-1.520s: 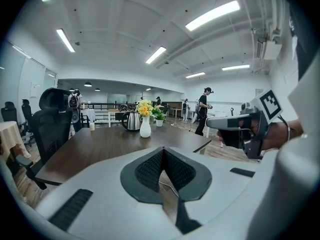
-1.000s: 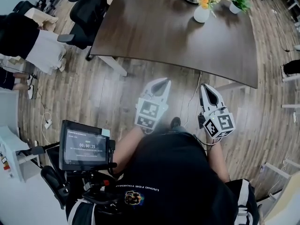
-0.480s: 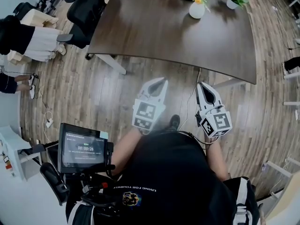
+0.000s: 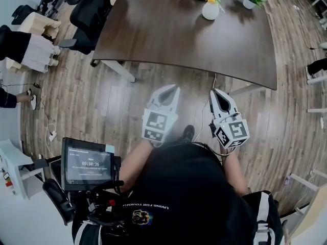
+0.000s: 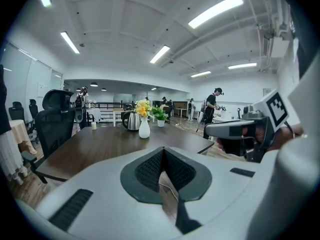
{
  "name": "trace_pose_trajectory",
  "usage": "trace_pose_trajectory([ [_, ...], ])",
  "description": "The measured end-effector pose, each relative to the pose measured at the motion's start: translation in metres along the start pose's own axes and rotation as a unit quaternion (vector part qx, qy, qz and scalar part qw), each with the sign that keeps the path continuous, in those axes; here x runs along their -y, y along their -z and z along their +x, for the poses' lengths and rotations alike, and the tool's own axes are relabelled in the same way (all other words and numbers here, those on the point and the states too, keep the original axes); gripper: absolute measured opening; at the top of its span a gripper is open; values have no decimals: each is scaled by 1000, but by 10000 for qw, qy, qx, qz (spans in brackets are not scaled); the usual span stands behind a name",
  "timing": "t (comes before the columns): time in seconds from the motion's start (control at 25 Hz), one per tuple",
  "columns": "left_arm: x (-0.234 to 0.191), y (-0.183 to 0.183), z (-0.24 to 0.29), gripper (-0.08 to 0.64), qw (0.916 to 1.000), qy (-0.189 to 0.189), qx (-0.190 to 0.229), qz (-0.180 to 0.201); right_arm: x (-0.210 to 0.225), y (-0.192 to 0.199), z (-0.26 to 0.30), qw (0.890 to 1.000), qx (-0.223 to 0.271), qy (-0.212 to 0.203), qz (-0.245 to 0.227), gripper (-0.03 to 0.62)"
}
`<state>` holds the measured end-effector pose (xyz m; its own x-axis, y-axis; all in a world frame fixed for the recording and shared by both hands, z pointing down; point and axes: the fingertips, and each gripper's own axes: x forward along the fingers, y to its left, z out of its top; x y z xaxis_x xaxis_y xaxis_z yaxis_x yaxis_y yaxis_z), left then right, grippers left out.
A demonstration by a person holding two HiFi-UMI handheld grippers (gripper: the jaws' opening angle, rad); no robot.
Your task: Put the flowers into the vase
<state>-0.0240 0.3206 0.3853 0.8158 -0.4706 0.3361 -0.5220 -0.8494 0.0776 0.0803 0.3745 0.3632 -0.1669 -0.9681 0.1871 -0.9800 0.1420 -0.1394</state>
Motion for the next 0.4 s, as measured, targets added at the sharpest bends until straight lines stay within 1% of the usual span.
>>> trace_pose_trajectory([
  [0.4, -1, 1, 0, 8, 10000, -6, -11, -9, -2, 0, 1, 10000, 5, -38, 16, 16],
])
